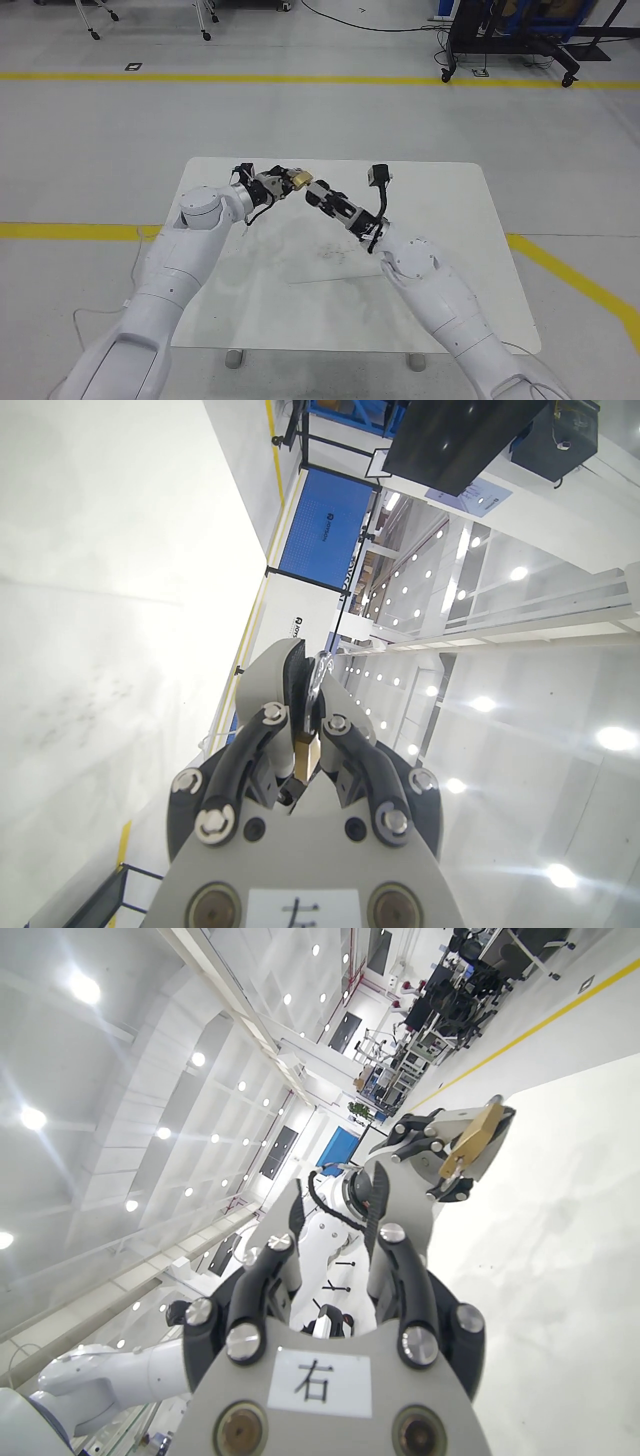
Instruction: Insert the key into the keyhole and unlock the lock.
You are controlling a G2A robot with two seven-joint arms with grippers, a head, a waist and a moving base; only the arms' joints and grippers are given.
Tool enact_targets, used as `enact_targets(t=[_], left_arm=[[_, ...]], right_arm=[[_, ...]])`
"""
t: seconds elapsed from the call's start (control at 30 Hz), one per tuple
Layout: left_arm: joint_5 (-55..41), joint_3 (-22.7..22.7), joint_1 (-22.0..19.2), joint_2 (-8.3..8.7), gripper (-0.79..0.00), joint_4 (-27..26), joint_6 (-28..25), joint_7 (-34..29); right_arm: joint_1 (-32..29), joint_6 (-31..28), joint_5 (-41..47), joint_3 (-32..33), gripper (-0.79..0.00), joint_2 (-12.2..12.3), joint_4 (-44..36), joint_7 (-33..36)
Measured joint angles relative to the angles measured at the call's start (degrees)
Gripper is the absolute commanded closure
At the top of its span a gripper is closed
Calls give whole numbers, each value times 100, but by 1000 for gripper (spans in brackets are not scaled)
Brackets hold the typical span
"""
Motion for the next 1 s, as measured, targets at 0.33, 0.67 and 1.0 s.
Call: enact_targets(t=[0.33,0.67,1.0], left_arm=[[-85,14,-63,-24,0,143,-45,-452],[-15,84,-107,-47,0,220,60,-637],[-176,-32,-91,-63,0,235,-187,-561]], right_arm=[[296,309,-74,-129,0,-95,463,-240],[374,138,-86,-149,-209,-140,641,-257],[103,-138,512,142,-237,-64,359,399]])
